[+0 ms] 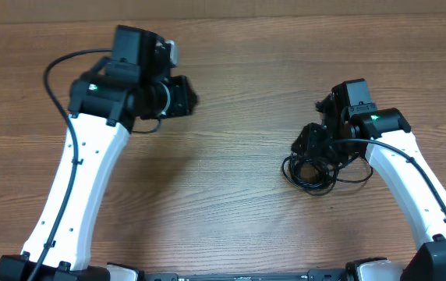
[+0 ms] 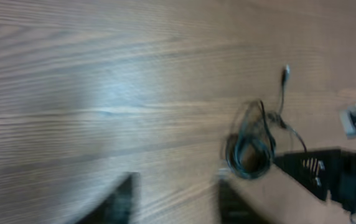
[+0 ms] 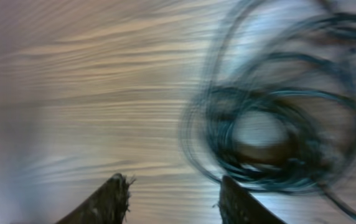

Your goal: Untangle cables

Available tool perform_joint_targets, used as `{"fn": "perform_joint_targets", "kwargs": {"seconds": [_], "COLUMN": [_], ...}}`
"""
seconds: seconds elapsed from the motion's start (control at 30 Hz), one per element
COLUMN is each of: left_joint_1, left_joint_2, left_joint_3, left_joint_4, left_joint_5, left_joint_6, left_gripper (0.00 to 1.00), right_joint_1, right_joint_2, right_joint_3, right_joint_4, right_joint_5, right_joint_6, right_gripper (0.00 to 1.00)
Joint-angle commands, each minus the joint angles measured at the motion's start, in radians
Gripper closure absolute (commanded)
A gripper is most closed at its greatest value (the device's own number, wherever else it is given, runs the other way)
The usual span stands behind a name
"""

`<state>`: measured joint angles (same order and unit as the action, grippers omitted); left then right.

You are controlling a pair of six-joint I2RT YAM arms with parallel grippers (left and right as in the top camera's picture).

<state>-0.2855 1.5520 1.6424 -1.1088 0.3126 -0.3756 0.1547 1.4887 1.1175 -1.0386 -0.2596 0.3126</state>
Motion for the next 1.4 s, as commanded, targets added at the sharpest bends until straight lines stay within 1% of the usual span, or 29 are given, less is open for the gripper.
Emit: {"fn": "perform_joint_targets", "kwargs": {"seconds": [0.0, 0.07, 0.13, 0.2, 0.3, 0.43, 0.5, 0.73, 0.83, 0.97, 1.27, 1.3, 1.33, 1.37], "left_joint_1": [-0.069, -0.114, -0.158, -0.200, -0.267, -0.340, -0.368, -0.450, -0.484, -0.522, -0.542, -0.542, -0.542, -0.542], "left_joint_2": [0.020, 0.047, 0.082, 0.123, 0.202, 0.302, 0.348, 0.509, 0.569, 0.636, 0.699, 0.702, 0.704, 0.704], "left_joint_3": [0.013, 0.013, 0.013, 0.013, 0.013, 0.013, 0.013, 0.013, 0.013, 0.013, 0.013, 0.013, 0.013, 0.013], "left_joint_4": [-0.006, -0.006, -0.004, 0.000, 0.020, 0.071, 0.098, 0.167, 0.204, 0.257, 0.322, 0.325, 0.324, 0.324], "left_joint_5": [0.025, 0.025, 0.025, 0.026, 0.032, 0.081, 0.093, 0.108, 0.111, 0.128, 0.140, 0.140, 0.134, 0.132], "left_joint_6": [0.014, 0.013, 0.004, -0.032, -0.097, -0.157, -0.202, -0.412, -0.473, -0.486, -0.486, -0.486, -0.486, -0.485], "left_gripper": [0.38, 0.36, 0.36, 0.36, 0.39, 0.47, 0.48, 0.50, 0.57, 0.62, 0.64, 0.65, 0.70, 0.77], "right_joint_1": [-0.034, -0.061, -0.090, -0.122, -0.187, -0.248, -0.262, -0.266, -0.266, -0.266, -0.266, -0.267, -0.266, -0.266], "right_joint_2": [0.004, 0.004, 0.003, 0.003, 0.003, 0.004, 0.004, 0.004, 0.004, 0.004, 0.004, 0.004, 0.004, 0.004], "right_joint_3": [0.008, 0.026, 0.046, 0.064, 0.087, 0.091, 0.091, 0.090, 0.090, 0.090, 0.091, 0.090, 0.091, 0.091], "right_joint_4": [-0.026, -0.051, -0.076, -0.100, -0.134, -0.169, -0.180, -0.189, -0.194, -0.199, -0.204, -0.206, -0.208, -0.210], "right_joint_5": [0.198, 0.207, 0.207, 0.207, 0.206, 0.206, 0.206, 0.206, 0.206, 0.206, 0.206, 0.206, 0.206, 0.206], "right_joint_6": [0.066, 0.065, 0.065, 0.065, 0.057, 0.055, 0.051, 0.046, 0.046, 0.046, 0.046, 0.046, 0.046, 0.046], "right_gripper": [0.49, 0.45, 0.39, 0.36, 0.30, 0.27, 0.25, 0.21, 0.21, 0.20, 0.20, 0.20, 0.20, 0.20]}}
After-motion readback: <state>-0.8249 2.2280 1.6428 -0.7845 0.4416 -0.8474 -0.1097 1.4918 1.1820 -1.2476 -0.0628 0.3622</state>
